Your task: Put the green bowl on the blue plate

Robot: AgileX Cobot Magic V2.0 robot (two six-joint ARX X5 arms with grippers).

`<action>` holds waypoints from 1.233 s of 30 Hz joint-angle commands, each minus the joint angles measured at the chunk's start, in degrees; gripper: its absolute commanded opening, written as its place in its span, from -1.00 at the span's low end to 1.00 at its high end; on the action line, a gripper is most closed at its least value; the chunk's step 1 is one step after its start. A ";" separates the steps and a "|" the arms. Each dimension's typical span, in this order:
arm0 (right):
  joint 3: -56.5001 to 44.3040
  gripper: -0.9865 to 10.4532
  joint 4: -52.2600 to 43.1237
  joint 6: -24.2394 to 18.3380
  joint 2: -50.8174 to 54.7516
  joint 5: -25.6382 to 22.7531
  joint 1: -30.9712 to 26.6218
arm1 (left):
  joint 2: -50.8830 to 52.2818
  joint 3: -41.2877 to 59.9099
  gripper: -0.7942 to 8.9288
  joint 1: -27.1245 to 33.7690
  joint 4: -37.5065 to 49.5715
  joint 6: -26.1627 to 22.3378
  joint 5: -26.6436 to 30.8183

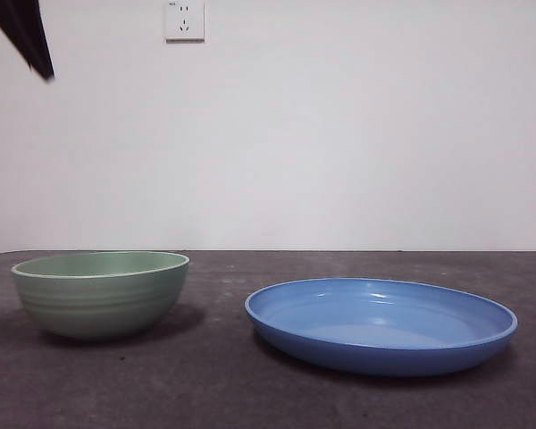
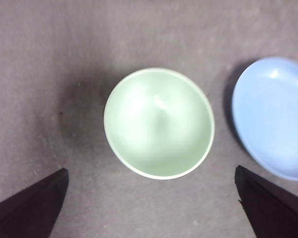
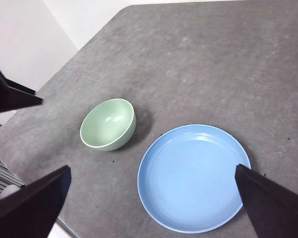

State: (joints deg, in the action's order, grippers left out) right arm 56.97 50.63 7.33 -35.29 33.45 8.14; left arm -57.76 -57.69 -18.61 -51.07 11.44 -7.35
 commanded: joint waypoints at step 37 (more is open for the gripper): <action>0.90 0.29 -0.42 0.35 -0.17 0.20 0.15 | -33.94 -1.03 -0.69 4.46 11.98 -8.44 1.81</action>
State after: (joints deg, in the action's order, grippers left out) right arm 56.97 50.63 7.33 -35.29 33.45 8.14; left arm -90.94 -57.69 -14.11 -39.72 3.88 -5.67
